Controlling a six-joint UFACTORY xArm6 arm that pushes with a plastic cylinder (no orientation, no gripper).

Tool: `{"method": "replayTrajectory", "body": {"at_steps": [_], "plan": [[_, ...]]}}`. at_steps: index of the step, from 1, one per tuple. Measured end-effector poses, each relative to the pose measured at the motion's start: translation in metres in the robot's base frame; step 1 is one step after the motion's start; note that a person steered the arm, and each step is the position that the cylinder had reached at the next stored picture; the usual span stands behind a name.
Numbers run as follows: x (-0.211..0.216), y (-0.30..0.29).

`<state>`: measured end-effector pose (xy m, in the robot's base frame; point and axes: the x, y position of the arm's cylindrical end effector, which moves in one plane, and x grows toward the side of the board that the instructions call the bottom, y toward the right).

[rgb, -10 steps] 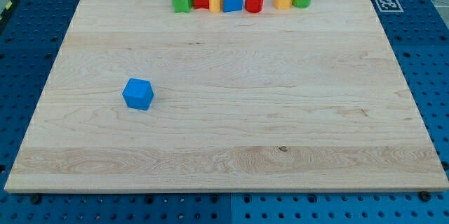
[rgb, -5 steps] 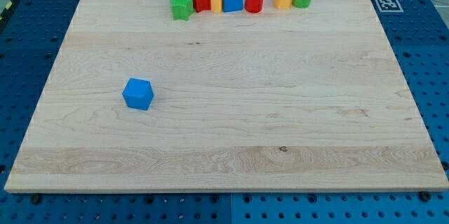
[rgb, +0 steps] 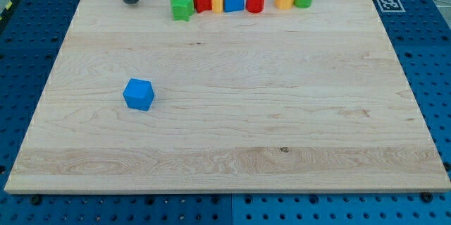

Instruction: Adjust the green star in the horizontal line

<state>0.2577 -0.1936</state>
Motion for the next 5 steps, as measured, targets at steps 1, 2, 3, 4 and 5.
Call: {"method": "replayTrajectory", "body": {"at_steps": [1, 2, 3, 4, 5], "plan": [[0.051, 0.017], [0.085, 0.040], [0.082, 0.064], [0.064, 0.072], [0.046, 0.078]]}}
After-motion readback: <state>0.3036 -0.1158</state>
